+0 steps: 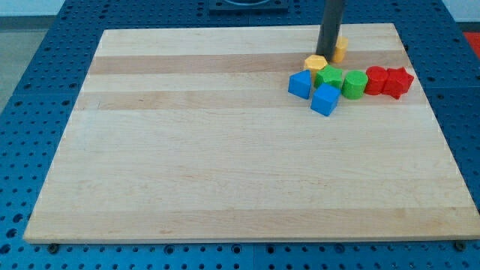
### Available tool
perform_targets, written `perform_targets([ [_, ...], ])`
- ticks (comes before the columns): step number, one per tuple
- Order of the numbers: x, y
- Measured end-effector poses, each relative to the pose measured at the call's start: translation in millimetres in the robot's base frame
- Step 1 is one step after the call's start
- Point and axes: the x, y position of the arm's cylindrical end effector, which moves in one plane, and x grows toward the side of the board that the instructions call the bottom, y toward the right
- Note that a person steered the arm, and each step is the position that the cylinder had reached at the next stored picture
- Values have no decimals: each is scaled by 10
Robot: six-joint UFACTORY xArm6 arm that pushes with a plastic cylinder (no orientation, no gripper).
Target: Move your arm to the bottom left of the blue triangle
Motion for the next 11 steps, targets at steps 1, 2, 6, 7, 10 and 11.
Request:
perform_targets([
  [1,0,138],
  [2,0,223],
  [6,-17,-1244],
  [7,320,-1407],
  [10,1114,-1404],
  [11,1082,-1122],
])
